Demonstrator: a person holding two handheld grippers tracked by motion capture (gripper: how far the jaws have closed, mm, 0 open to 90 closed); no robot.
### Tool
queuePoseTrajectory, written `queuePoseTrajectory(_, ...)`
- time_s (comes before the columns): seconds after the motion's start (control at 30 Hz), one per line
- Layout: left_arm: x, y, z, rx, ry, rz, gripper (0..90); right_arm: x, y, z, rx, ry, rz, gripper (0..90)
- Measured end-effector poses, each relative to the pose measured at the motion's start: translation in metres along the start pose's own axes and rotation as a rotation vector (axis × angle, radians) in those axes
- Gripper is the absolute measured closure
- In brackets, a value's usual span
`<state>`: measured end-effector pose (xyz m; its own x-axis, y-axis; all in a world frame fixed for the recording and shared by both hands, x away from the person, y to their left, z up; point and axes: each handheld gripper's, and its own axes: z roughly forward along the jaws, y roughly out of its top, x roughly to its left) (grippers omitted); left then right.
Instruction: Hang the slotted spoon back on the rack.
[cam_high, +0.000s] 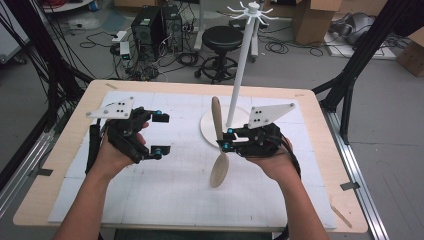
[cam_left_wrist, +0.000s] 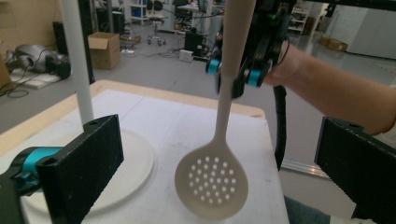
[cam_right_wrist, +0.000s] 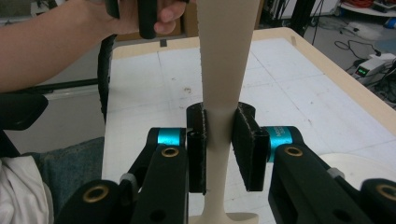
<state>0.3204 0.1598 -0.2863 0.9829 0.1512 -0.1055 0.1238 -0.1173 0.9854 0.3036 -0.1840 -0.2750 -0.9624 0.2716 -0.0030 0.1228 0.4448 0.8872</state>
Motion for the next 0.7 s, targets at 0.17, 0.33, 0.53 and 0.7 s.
queuePoseTrajectory(0.17, -0.001, 0.019, 0.018, 0.012, -0.014, 0.027, 1.7, 0.000, 0.001, -0.002, -0.012, -0.001, -0.001, 76.0)
queuePoseTrajectory(0.33, -0.002, 0.029, 0.035, -0.003, -0.041, 0.042, 1.7, 0.001, 0.003, 0.000, -0.010, 0.010, -0.011, 76.0)
queuePoseTrajectory(0.53, -0.002, 0.034, 0.043, -0.018, -0.053, 0.047, 1.7, 0.003, 0.005, 0.004, -0.006, 0.022, -0.020, 76.0)
queuePoseTrajectory(0.7, -0.003, 0.036, 0.047, -0.026, -0.058, 0.050, 1.7, 0.003, 0.007, 0.007, 0.000, 0.025, -0.019, 76.0)
